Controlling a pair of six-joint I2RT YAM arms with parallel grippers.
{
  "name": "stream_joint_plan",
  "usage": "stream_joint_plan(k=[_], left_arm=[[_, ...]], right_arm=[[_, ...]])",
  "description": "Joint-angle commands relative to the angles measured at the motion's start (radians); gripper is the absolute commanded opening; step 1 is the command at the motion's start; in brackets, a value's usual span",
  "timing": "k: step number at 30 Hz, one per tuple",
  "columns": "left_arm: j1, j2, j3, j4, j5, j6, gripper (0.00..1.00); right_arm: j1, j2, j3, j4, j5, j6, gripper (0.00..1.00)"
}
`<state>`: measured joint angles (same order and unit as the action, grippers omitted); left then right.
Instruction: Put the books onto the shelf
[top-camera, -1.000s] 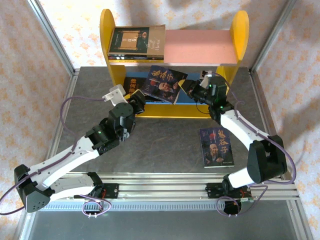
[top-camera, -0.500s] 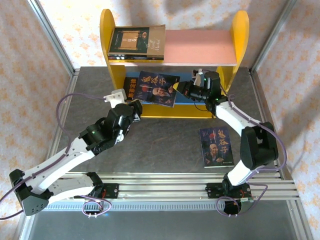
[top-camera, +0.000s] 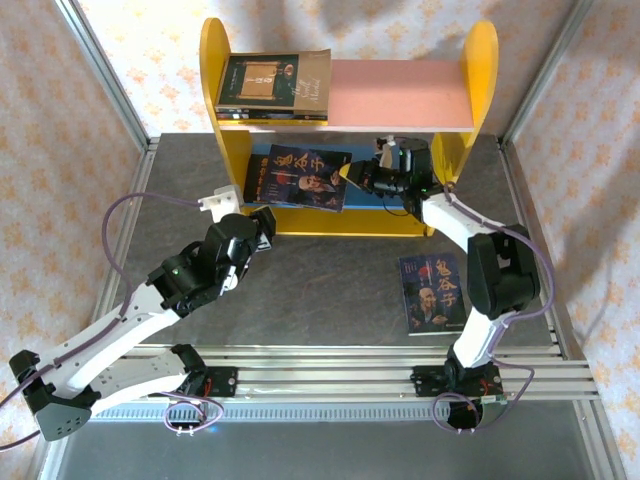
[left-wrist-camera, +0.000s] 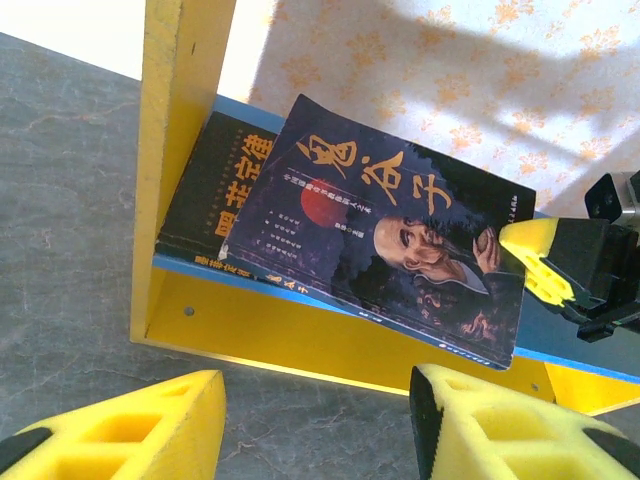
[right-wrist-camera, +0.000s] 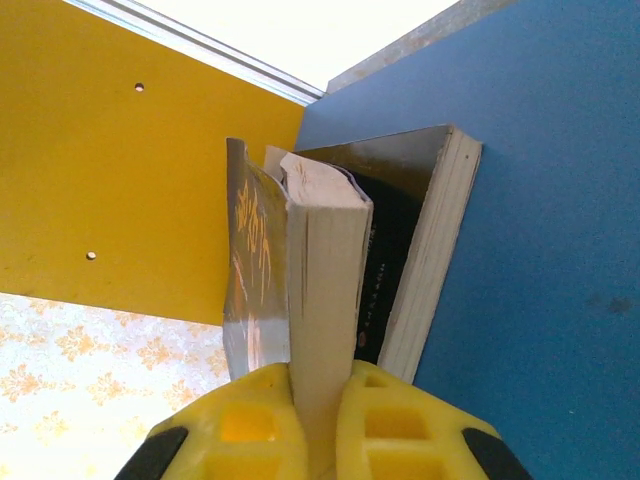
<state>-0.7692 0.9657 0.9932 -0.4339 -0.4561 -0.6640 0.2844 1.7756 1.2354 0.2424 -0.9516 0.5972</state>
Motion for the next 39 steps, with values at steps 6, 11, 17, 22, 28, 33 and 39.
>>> stream_joint_plan(k=[6, 11, 17, 22, 28, 33, 39], left_arm=[[0.018, -0.008, -0.018, -0.029, -0.021, -0.016, 0.51], [0.028, -0.004, -0.028, -0.020, -0.010, -0.021, 0.52], [0.035, -0.002, -0.025, -0.025, -0.012, -0.024, 0.52], [0.039, 0.002, -0.021, -0.025, -0.003, -0.024, 0.51], [0.042, 0.006, -0.022, -0.024, -0.001, -0.027, 0.51], [0.042, 0.005, -0.024, -0.028, -0.002, -0.027, 0.51], [0.042, 0.002, -0.026, -0.031, -0.004, -0.028, 0.51]], right_arm=[[-0.002, 0.088, 0.135, 0.060, -0.056, -0.019, 0.10], [0.005, 0.157, 0.217, 0.042, -0.108, -0.024, 0.10], [0.013, 0.207, 0.279, 0.011, -0.139, -0.045, 0.11], [0.023, 0.223, 0.302, -0.002, -0.152, -0.056, 0.11], [0.035, 0.235, 0.321, -0.022, -0.162, -0.071, 0.10], [0.042, 0.241, 0.329, -0.029, -0.166, -0.073, 0.10], [0.047, 0.252, 0.340, -0.043, -0.166, -0.083, 0.10]])
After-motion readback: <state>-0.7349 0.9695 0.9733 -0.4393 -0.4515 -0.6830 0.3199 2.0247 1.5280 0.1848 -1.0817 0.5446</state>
